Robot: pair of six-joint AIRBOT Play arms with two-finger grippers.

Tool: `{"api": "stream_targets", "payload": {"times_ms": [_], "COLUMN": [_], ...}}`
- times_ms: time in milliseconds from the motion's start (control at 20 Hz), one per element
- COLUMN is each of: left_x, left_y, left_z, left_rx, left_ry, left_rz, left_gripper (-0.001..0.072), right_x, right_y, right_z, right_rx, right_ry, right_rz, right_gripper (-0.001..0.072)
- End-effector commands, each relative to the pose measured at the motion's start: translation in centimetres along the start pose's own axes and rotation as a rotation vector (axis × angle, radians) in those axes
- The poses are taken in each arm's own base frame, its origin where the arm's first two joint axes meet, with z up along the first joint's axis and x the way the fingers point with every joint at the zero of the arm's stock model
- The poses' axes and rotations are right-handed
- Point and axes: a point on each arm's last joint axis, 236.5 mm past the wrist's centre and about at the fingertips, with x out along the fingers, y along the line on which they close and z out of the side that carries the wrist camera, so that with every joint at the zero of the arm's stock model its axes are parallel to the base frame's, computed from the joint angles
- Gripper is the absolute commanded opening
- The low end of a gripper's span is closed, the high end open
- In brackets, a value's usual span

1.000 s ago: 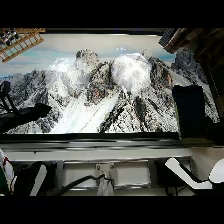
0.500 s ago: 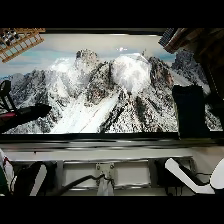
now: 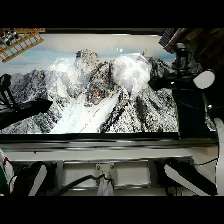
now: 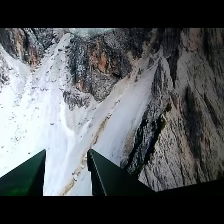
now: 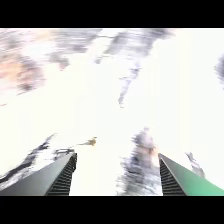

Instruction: Fold the clothes and pants, and hang the long-sleeved shirts on hangers.

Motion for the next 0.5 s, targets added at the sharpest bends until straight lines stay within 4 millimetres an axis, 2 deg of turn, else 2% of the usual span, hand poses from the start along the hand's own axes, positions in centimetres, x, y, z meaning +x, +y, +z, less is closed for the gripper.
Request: {"api": "stream_targets", "payload": {"times_ms": [0,200,450], "left_x": [0.0,0.0,0.0], "left_y": [-0.1,-0.1,-0.1], "left_z": [0.2,0.2,0.2], "left_rx": [0.002,0.002,0.002], "left_ry": [-0.005,-0.005,-0.005], "left_rz": [-0.001,-0.001,-0.001], "left_gripper": [0.028,0.028,0.028], "right_x": [1.0,1.2,1.2], "right_y": [6.1,8.4,8.3], "right_z": [0.0,-0.3,-0.3], "right_rx": [-0.13,-0.173,-0.172], "right_ry": [0.007,0.018,0.017], "right_rz": [0.101,0.138,0.138], "right_gripper": [0.0564,0.0564,0.0564]}}
